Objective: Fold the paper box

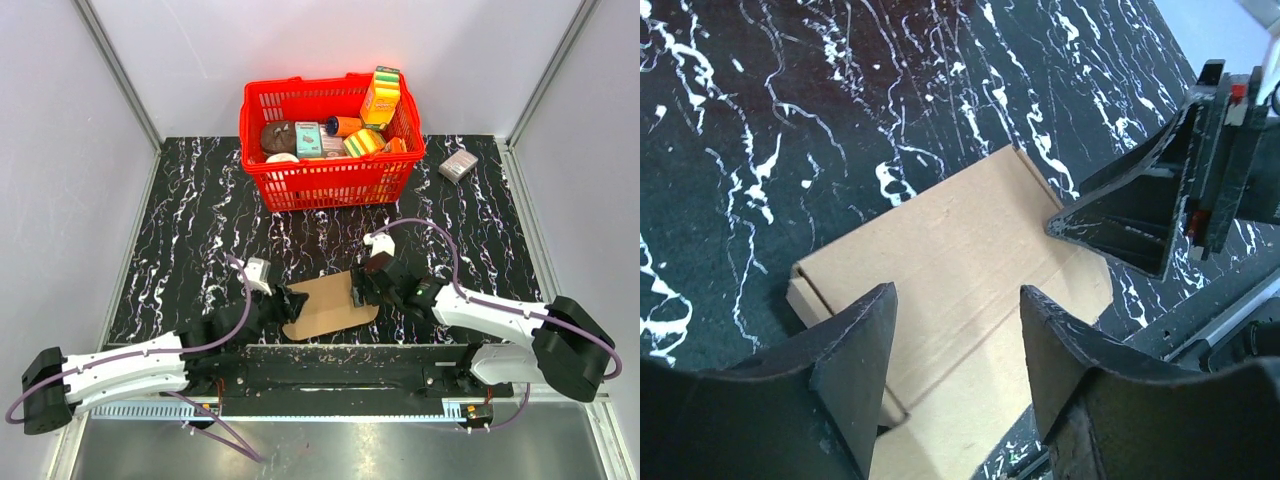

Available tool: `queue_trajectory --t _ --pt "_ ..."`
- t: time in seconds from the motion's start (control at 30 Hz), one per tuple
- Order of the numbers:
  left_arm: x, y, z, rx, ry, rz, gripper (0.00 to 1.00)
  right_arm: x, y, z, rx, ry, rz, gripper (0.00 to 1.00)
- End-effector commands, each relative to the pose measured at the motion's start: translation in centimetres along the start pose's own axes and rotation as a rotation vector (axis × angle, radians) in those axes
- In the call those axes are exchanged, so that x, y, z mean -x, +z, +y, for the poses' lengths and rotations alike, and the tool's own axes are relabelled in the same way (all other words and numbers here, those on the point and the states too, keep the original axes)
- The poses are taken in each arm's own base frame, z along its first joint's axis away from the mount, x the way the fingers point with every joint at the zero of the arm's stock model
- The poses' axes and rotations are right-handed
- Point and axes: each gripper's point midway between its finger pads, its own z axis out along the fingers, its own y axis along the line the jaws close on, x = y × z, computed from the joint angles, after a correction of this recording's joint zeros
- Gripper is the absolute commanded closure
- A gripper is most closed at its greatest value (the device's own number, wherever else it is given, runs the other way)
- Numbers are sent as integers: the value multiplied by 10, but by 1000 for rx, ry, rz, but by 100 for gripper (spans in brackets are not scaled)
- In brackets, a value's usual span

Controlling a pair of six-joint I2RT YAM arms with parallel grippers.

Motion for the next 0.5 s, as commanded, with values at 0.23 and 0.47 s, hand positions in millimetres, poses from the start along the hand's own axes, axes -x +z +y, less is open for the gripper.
queue_trajectory --t 0.23,0.47 --pt "-40 -10 38 105 -55 86 39 18 5 11 45 -5 -64 25" --pt "-53 -16 49 173 -88 147 30 22 6 13 47 -3 -73 25"
